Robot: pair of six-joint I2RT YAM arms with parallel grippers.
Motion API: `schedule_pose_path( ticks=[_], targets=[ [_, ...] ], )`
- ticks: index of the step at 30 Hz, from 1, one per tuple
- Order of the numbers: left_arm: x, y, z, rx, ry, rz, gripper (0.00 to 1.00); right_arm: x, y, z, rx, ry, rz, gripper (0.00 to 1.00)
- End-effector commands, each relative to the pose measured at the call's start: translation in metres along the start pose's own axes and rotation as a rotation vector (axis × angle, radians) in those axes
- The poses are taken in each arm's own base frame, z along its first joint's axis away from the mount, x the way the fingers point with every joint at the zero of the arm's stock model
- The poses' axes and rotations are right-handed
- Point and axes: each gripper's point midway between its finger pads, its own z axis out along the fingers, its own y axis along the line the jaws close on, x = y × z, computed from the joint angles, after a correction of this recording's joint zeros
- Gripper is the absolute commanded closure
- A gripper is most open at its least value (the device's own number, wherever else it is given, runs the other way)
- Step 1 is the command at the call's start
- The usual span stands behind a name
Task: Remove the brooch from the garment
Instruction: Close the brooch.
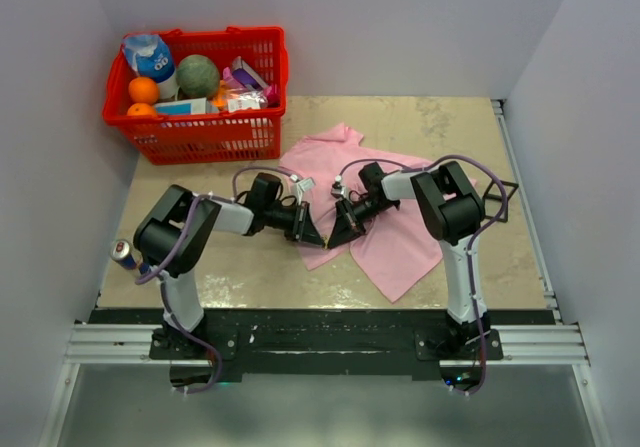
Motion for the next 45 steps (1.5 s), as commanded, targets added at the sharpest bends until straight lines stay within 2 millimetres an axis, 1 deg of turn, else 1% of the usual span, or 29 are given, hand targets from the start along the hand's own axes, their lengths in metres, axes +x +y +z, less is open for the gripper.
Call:
schedule_pose_path(
  ticks=[1,5,9,21,22,25,29,30,31,34,36,38,42,45],
  targets=[
    [-0.011,0.005,0.006,-0.007,0.003,0.026,1.0,0.013,-0.027,0.008,0.066,0.029,0.158,1.0],
    [-0.01,0.01,0.009,-0.014,0.01,0.013,1.0,0.013,-0.029,0.008,0.07,0.028,0.163,1.0],
    [-0.01,0.014,0.011,-0.019,0.017,0.006,1.0,0.013,-0.027,0.007,0.07,0.027,0.159,1.0],
    [-0.014,0.027,0.017,-0.05,0.031,-0.013,1.0,0.014,-0.025,0.007,0.067,0.029,0.154,1.0],
    [-0.014,0.026,0.017,-0.047,0.03,-0.014,1.0,0.013,-0.026,0.006,0.068,0.027,0.15,1.0],
    [-0.014,0.011,0.012,0.011,0.034,0.012,1.0,0.013,-0.025,0.006,0.067,0.029,0.148,1.0],
    [-0.008,-0.008,0.002,0.067,0.046,0.033,1.0,0.013,-0.026,0.006,0.066,0.03,0.153,1.0],
    [-0.002,-0.009,-0.001,0.07,0.051,0.022,1.0,0.013,-0.025,0.007,0.066,0.03,0.151,1.0],
    [-0.001,-0.01,-0.002,0.075,0.051,0.023,1.0,0.013,-0.025,0.007,0.066,0.03,0.152,1.0],
    [-0.006,-0.011,-0.006,0.08,0.027,0.026,1.0,0.013,-0.027,0.007,0.066,0.03,0.153,1.0],
    [-0.012,-0.009,-0.005,0.082,0.014,0.024,1.0,0.013,-0.027,0.007,0.067,0.03,0.154,1.0],
    [-0.019,-0.003,-0.003,0.064,0.001,0.026,1.0,0.011,-0.027,0.007,0.069,0.029,0.153,1.0],
    [-0.026,0.007,0.001,0.036,0.002,0.039,1.0,0.011,-0.026,0.006,0.07,0.028,0.15,1.0],
    [-0.027,0.015,0.002,0.014,0.005,0.035,1.0,0.012,-0.026,0.006,0.072,0.029,0.149,1.0]
  ],
)
